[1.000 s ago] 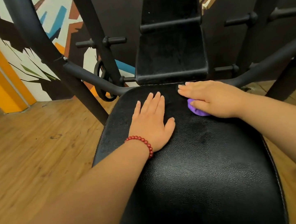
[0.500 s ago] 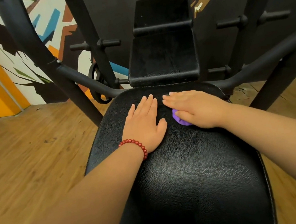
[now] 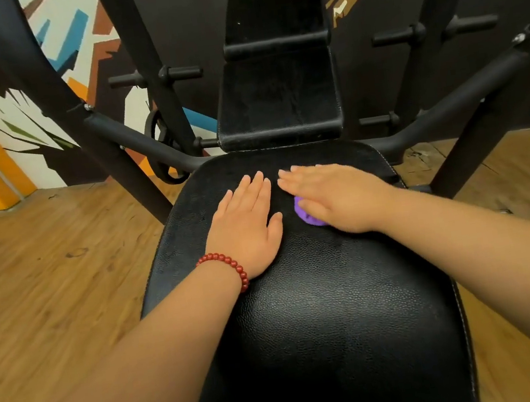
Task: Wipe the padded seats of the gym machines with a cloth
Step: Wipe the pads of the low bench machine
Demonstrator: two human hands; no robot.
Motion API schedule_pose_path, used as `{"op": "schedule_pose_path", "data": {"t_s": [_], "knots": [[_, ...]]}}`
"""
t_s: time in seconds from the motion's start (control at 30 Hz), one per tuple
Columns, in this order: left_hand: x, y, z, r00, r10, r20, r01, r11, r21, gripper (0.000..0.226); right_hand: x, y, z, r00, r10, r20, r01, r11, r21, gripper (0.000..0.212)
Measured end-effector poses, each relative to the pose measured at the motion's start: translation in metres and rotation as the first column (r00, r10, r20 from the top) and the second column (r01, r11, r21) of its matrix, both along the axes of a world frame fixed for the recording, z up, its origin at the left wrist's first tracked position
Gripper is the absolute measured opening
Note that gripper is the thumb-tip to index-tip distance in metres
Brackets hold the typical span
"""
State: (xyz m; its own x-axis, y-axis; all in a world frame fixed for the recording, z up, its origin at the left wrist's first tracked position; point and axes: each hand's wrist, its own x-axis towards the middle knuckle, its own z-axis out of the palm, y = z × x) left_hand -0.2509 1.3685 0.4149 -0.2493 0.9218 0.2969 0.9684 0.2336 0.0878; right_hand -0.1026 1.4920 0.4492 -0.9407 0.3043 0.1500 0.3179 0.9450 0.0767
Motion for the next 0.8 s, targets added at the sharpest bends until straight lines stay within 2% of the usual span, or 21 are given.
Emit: {"op": "schedule_pose_path", "data": {"t_s": [0.17,0.4,0.5,0.63,0.8], "knots": [[0.001,-0.003,0.0,1.0,-0.005,-0.007,0.005,1.0,0.001,0.061,-0.018,0.015,0.013,0.992,-0.119,-0.027,0.12,0.993,0.02,0.054],[0.002,-0.005,-0.001,1.0,-0.005,-0.012,0.005,1.0,0.011,0.06,0.012,-0.011,-0.005,0.999,0.034,0.008,-0.034,0.999,0.04,0.052],[0.002,-0.005,-0.001,1.0,-0.008,-0.026,0.008,1.0,0.009,0.06,0.004,0.004,0.003,1.0,0.005,0.024,-0.006,1.0,0.021,0.052],[0.002,-0.006,-0.001,1.0,-0.009,-0.026,0.01,1.0,0.015,0.059,-0.01,0.009,0.006,0.993,-0.108,-0.038,0.109,0.993,0.041,0.054],[0.003,-0.01,-0.002,0.999,-0.02,0.033,0.018,0.999,0.042,0.058,0.009,-0.022,-0.01,1.0,-0.018,0.003,0.018,1.0,0.018,0.053]]}}
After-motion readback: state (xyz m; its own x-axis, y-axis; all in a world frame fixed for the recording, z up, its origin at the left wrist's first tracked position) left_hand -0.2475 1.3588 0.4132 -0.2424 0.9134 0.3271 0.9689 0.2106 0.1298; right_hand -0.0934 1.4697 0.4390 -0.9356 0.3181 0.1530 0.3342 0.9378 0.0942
